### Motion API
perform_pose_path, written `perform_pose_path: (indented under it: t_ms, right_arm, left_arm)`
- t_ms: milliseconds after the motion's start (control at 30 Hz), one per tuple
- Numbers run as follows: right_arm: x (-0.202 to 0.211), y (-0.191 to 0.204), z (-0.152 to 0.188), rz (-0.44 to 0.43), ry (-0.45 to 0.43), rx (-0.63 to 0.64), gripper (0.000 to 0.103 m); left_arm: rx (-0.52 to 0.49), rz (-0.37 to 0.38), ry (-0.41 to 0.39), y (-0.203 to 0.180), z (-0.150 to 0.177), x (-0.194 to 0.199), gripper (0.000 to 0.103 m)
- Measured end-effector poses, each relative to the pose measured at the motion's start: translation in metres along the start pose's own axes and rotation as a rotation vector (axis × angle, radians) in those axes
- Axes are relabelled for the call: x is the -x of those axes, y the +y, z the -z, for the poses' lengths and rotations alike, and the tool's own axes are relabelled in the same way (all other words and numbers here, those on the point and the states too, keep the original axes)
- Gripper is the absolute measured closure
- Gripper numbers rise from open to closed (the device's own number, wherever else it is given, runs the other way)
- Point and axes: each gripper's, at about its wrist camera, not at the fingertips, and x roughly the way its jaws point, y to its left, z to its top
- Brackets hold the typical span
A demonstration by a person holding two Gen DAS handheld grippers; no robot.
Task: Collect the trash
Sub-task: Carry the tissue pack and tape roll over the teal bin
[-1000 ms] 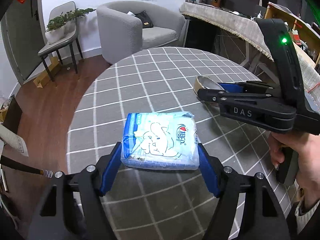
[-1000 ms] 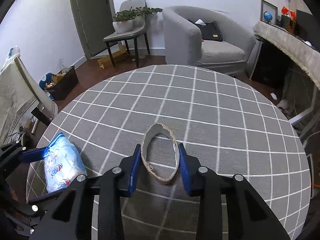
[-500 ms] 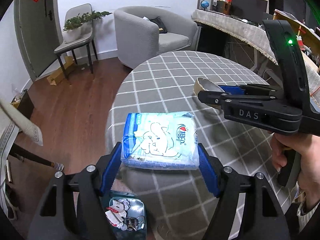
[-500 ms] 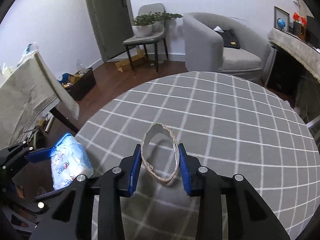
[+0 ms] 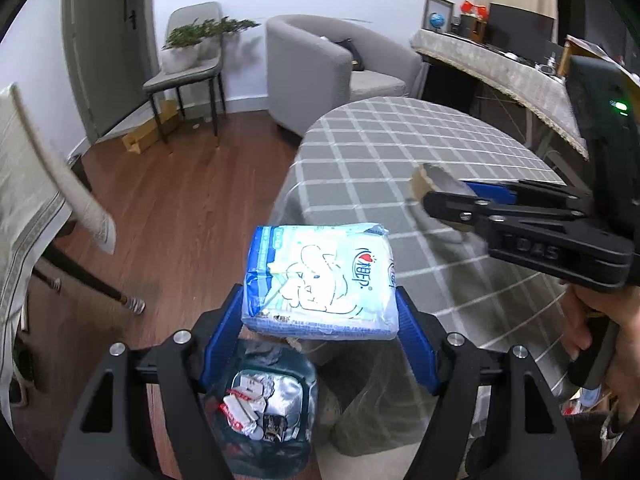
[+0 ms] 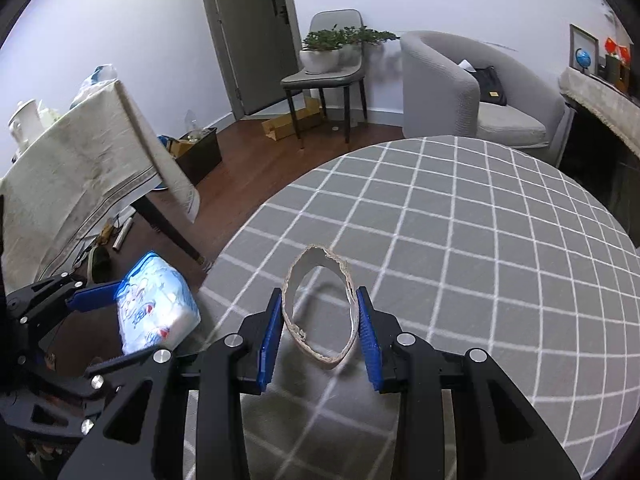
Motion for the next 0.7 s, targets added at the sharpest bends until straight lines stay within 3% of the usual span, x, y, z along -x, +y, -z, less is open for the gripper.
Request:
perform_pose_path:
  t_ms: [433, 700]
  right_arm:
    - [0.003, 0.056, 0.013, -0.079, -0.03, 0.064, 0.067]
    - [-0.014, 0.096, 0.015, -0.125, -0.005, 0.112, 0.067]
  left_arm:
    - [0.099, -0.068, 0.068, 0.054, 0.044, -0.007, 0.028]
    - [0.168, -0.102, 0.145, 0.092, 0.071, -0.027, 0.028]
